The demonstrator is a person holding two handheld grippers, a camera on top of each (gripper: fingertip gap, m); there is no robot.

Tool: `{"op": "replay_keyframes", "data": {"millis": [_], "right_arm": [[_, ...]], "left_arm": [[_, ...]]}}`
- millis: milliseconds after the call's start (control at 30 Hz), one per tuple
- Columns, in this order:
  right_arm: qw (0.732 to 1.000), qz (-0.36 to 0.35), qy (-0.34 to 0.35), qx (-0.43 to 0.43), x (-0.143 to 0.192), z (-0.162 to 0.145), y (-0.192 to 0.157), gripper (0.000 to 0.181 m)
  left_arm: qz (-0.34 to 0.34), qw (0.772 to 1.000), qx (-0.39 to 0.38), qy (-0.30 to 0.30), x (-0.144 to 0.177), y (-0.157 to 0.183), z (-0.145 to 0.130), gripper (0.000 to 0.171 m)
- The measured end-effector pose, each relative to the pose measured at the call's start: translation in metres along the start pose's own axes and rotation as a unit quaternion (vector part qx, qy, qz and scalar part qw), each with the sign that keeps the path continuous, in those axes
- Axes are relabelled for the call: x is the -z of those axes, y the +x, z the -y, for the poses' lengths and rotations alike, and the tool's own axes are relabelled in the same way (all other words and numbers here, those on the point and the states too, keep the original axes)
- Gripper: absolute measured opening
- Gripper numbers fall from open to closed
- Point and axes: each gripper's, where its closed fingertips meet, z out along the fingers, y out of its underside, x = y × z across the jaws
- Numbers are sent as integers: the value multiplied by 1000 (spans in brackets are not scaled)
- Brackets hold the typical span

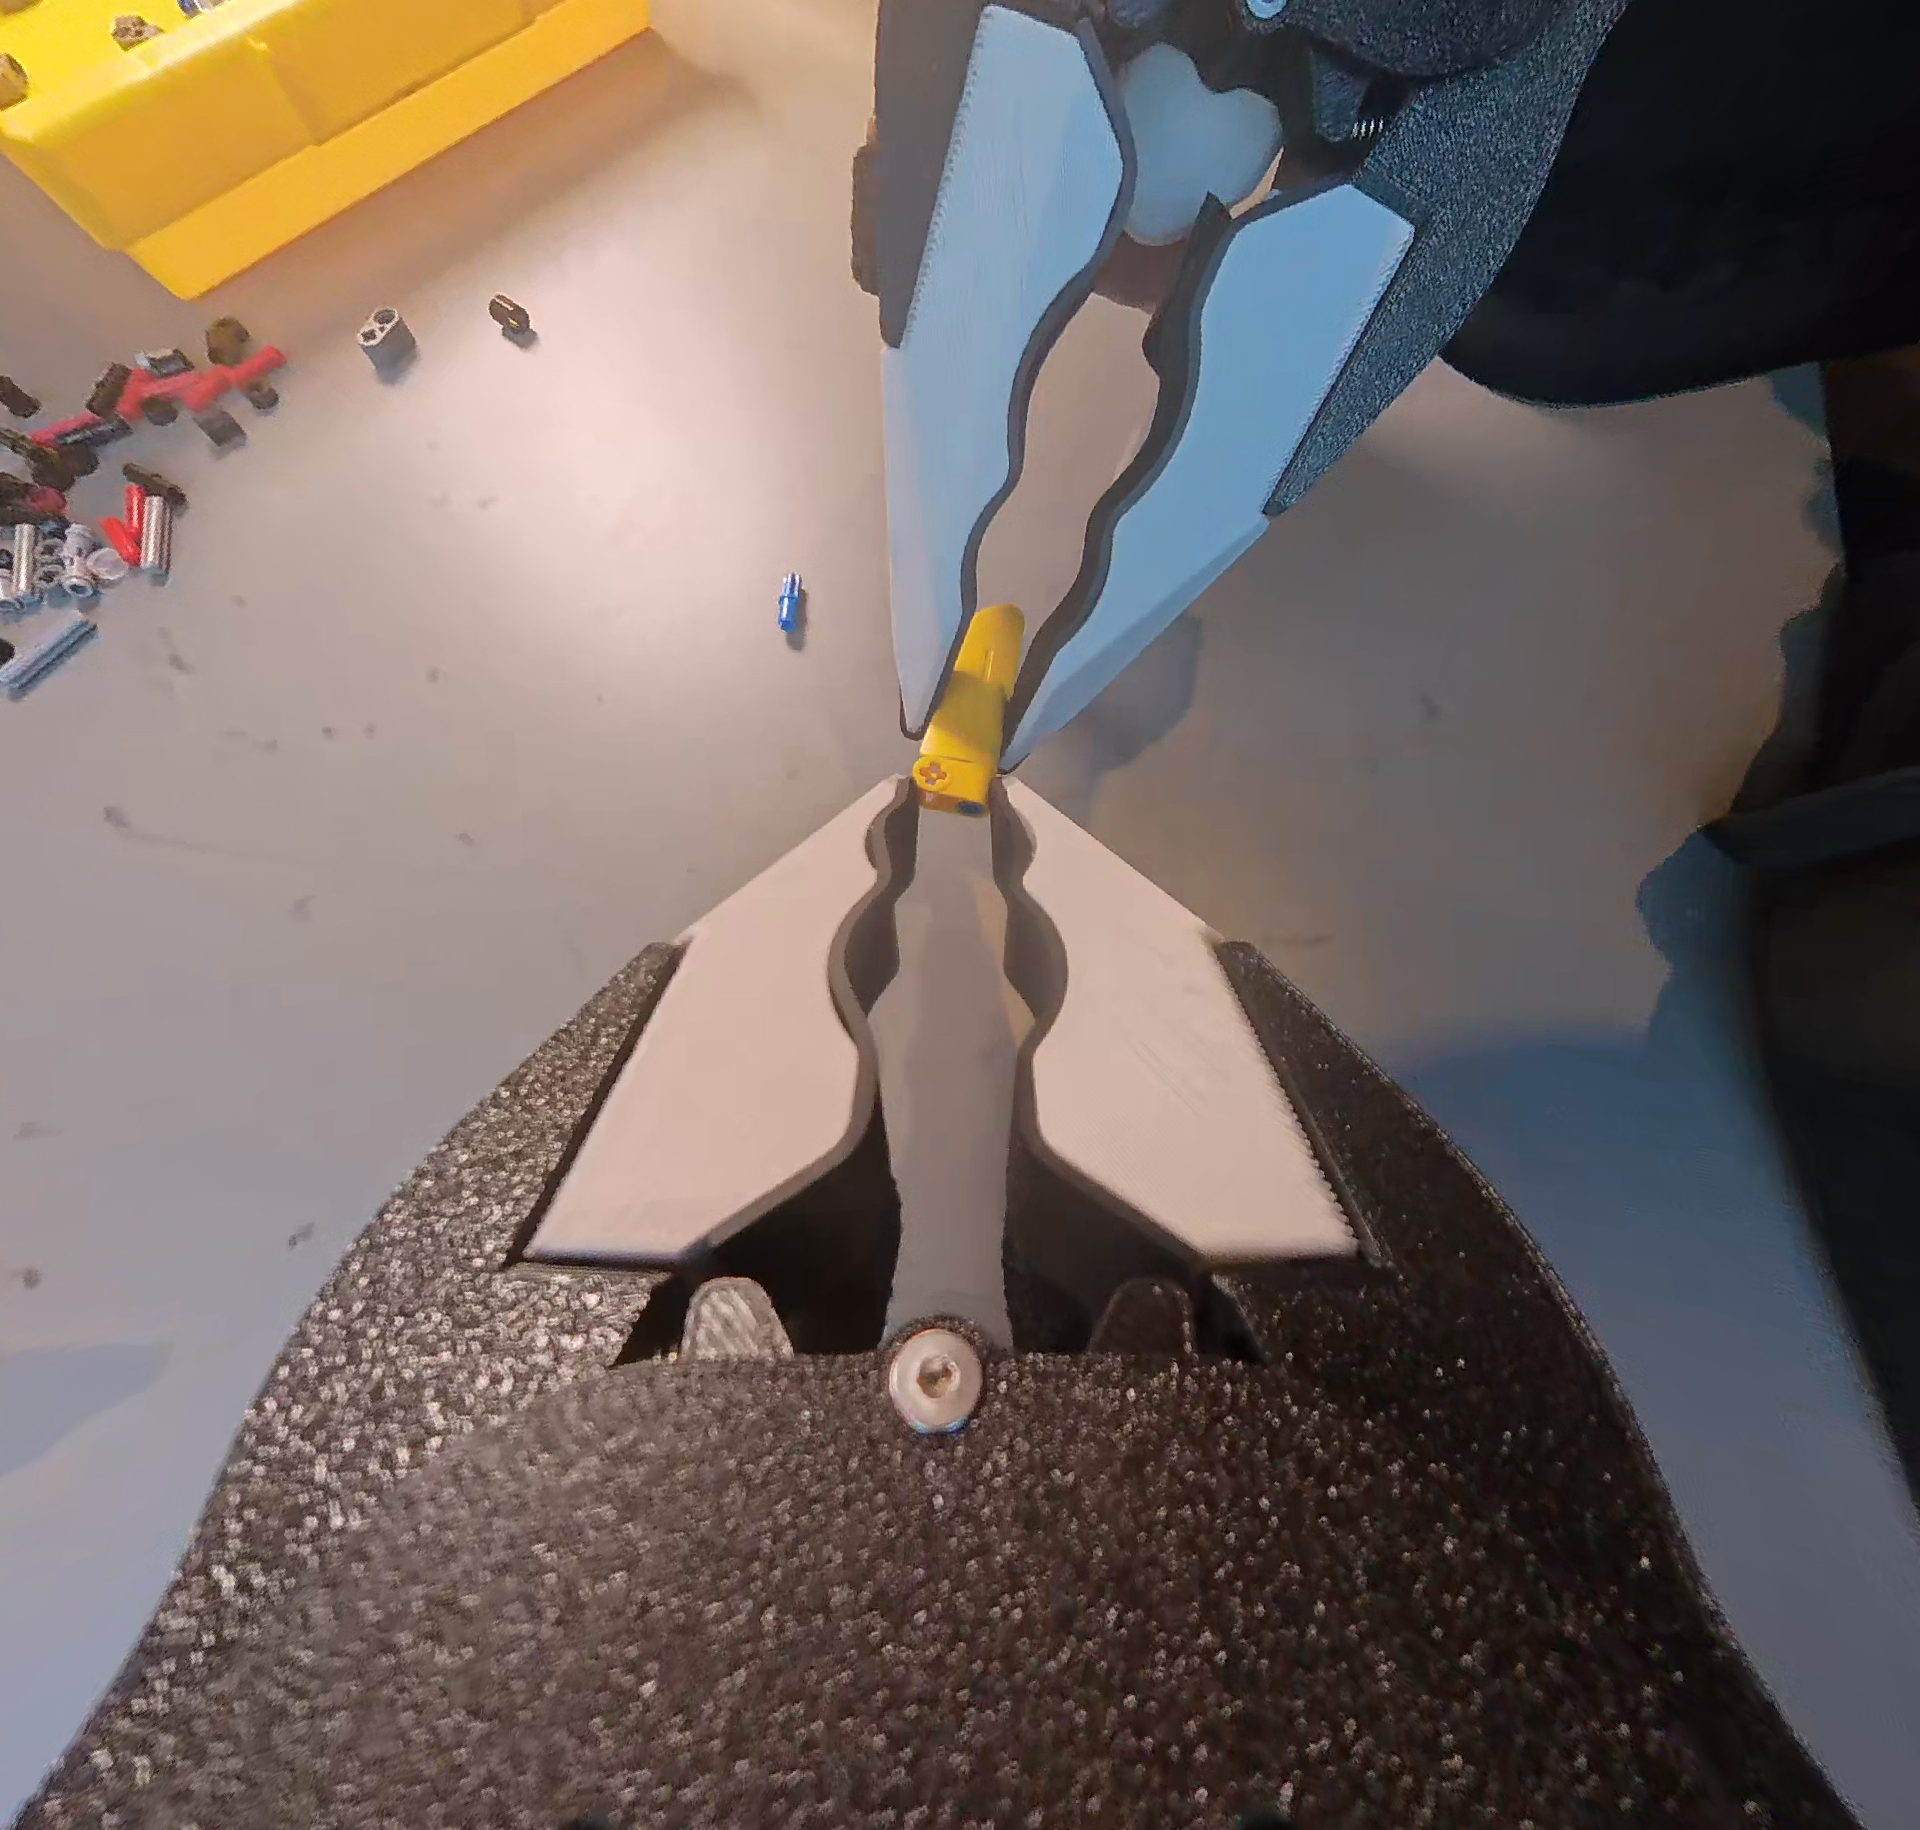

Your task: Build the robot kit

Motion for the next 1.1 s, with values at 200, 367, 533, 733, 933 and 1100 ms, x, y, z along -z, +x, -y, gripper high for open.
{"op": "replay_keyframes", "data": {"millis": [200,367,533,733,933,1100], "right_arm": [[1000,0,-8,7,-2,-2,-2,12],[1000,1,-8,11,-2,-2,-4,12],[1000,4,-3,8,-4,-2,-4,13],[1000,-3,28,4,-2,4,0,16],[999,-4,36,4,-4,3,1,16],[999,-1,34,8,-5,1,1,13]], "left_arm": [[-13,1000,8,-1,-2,1,-3,13],[-27,999,23,3,-2,2,-4,13],[-32,999,23,5,-2,2,-6,13],[-25,999,24,12,2,-3,-6,13],[-21,999,26,16,4,-6,-10,13],[-24,999,22,15,2,-5,-12,13]]}}
